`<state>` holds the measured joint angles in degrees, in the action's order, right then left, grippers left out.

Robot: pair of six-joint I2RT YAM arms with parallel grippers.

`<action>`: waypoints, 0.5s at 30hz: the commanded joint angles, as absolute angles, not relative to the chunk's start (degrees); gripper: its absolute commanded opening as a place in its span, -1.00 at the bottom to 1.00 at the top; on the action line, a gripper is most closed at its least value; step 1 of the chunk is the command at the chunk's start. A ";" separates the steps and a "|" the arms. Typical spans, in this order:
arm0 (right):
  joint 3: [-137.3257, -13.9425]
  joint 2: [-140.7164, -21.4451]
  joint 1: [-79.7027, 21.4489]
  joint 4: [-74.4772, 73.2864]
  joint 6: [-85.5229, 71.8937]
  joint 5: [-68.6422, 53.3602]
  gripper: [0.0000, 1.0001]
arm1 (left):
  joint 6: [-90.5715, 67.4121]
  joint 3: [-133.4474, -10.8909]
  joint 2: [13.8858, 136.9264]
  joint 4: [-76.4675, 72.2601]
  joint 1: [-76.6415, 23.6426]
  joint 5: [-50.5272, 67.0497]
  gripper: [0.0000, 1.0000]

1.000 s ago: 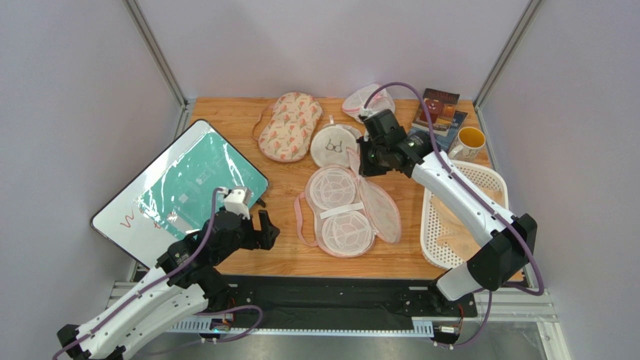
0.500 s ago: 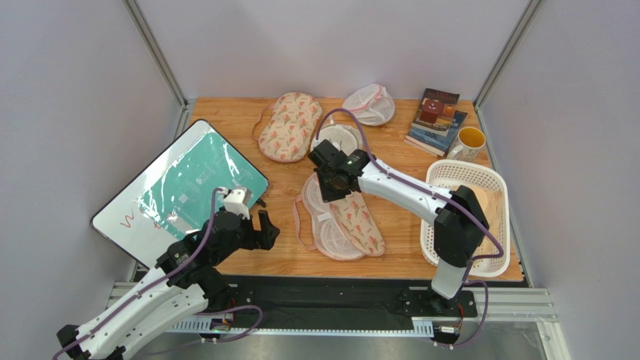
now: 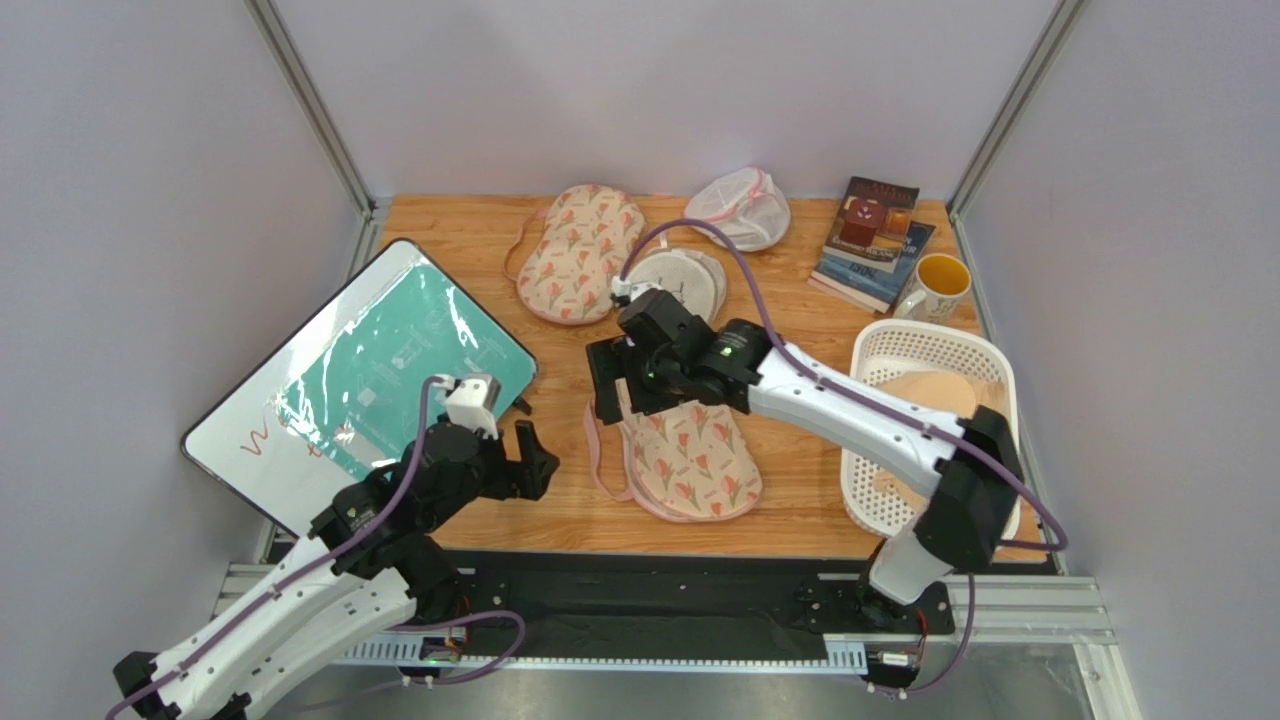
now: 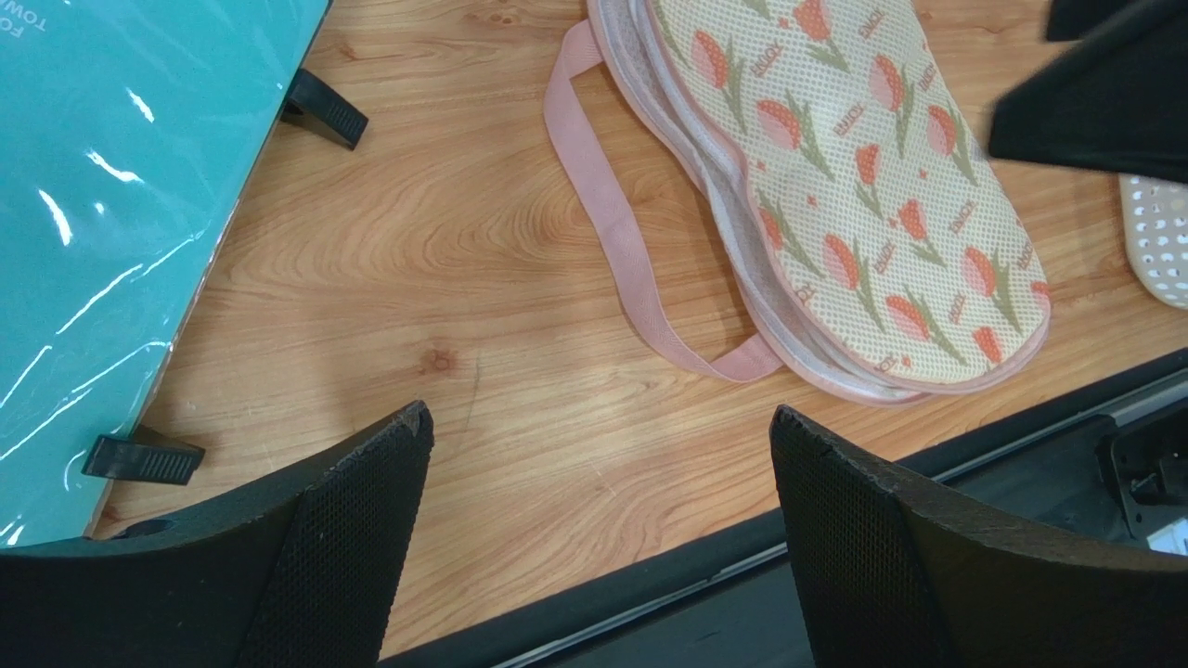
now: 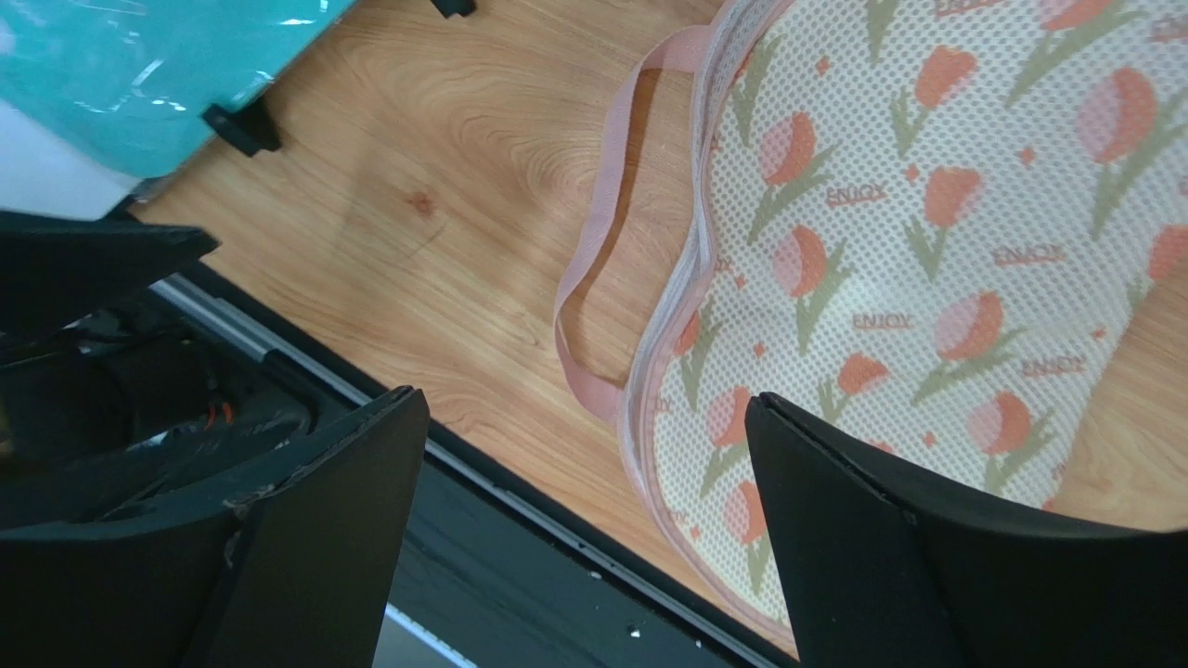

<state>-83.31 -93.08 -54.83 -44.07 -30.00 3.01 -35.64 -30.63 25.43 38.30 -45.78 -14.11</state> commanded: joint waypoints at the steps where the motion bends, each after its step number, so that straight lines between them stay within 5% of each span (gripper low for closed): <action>1: -77.98 -82.03 -54.76 -41.31 -29.71 5.18 0.83 | -34.72 -30.50 24.96 37.00 -46.05 -14.15 0.91; 15: -53.63 -57.49 -49.84 -38.15 -30.67 20.74 0.89 | -34.63 -30.94 21.98 37.27 -46.05 -14.33 0.91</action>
<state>-58.57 -63.09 -52.90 -40.34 -29.95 15.16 -35.62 -30.63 23.35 38.30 -45.78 -14.06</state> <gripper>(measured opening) 0.942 0.956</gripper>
